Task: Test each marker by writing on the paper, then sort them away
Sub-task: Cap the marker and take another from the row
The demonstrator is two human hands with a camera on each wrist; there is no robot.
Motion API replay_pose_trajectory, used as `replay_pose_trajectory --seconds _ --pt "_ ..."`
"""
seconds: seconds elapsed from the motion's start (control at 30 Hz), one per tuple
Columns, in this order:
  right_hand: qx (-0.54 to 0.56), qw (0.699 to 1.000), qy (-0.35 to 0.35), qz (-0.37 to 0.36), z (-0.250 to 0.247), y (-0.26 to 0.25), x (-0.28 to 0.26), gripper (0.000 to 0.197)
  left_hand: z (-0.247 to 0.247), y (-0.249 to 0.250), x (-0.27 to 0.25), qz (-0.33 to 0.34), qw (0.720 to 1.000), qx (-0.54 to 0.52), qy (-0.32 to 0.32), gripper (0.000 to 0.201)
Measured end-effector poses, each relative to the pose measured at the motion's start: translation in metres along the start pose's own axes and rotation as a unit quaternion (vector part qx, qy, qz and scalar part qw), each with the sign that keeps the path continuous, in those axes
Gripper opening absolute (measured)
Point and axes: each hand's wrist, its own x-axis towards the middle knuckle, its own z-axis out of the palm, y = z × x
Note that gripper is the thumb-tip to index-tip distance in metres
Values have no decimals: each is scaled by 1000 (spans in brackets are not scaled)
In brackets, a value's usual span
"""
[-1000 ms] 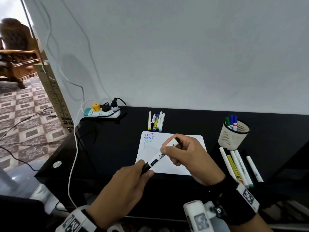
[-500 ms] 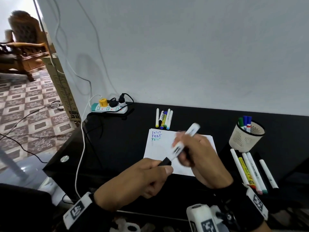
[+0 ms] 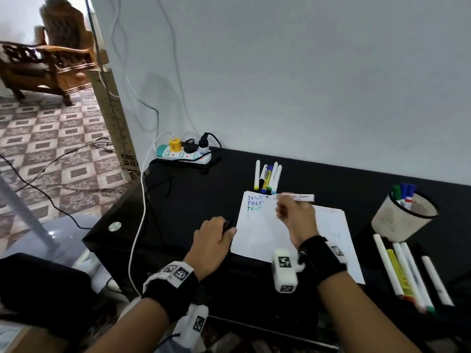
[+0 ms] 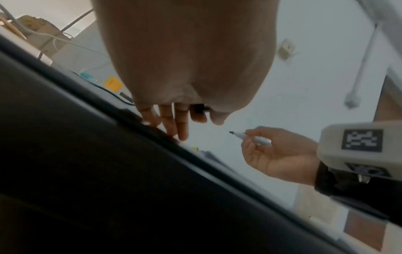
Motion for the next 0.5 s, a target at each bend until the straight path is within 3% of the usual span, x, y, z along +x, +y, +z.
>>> replay_pose_trajectory --seconds 0.07,0.17,0.27,0.5 --pt "-103 995 2 -13 14 23 9 13 10 -12 11 18 999 42 3 19" --pt "-212 976 6 -52 23 35 20 20 18 -27 14 65 997 50 12 34" --pt "-273 958 1 -93 23 37 24 19 22 -31 14 108 991 67 29 33" --pt "-335 935 -25 -113 20 46 28 29 28 -37 16 130 986 88 49 33"
